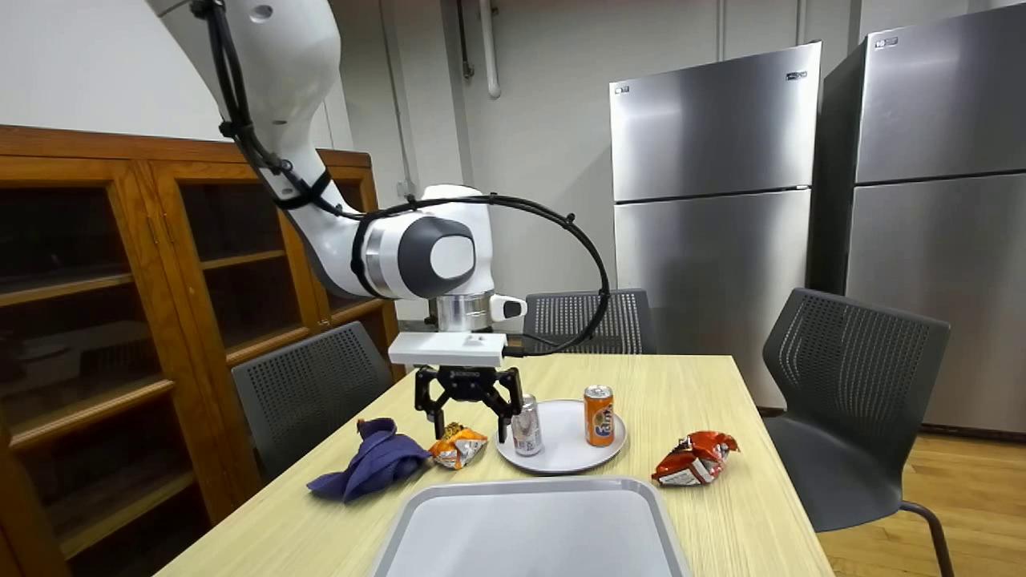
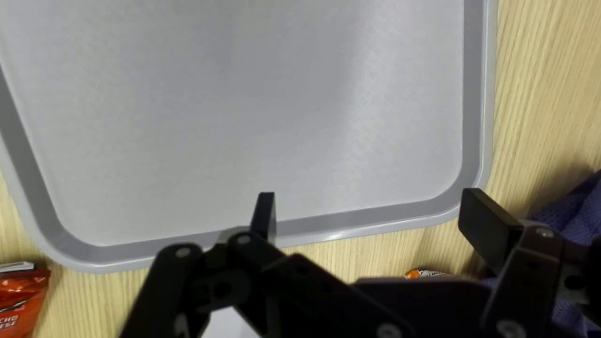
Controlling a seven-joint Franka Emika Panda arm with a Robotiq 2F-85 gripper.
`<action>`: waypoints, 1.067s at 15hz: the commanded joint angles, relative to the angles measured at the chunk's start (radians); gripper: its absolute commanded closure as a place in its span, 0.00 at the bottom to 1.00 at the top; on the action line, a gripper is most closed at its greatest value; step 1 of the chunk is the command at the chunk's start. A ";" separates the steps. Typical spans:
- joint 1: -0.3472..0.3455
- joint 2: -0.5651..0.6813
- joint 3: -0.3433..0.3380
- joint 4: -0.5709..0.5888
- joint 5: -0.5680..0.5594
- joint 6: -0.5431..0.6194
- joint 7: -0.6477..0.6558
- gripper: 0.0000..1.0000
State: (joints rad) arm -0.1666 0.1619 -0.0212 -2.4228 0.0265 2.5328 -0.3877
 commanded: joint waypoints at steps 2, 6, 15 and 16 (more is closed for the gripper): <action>0.033 -0.085 -0.025 -0.093 -0.042 0.036 0.077 0.00; 0.029 -0.047 -0.025 -0.062 -0.016 0.018 0.040 0.00; 0.030 -0.050 -0.027 -0.064 -0.017 0.020 0.043 0.00; 0.030 -0.050 -0.027 -0.064 -0.018 0.020 0.043 0.00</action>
State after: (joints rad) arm -0.1485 0.1124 -0.0371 -2.4878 0.0073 2.5557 -0.3446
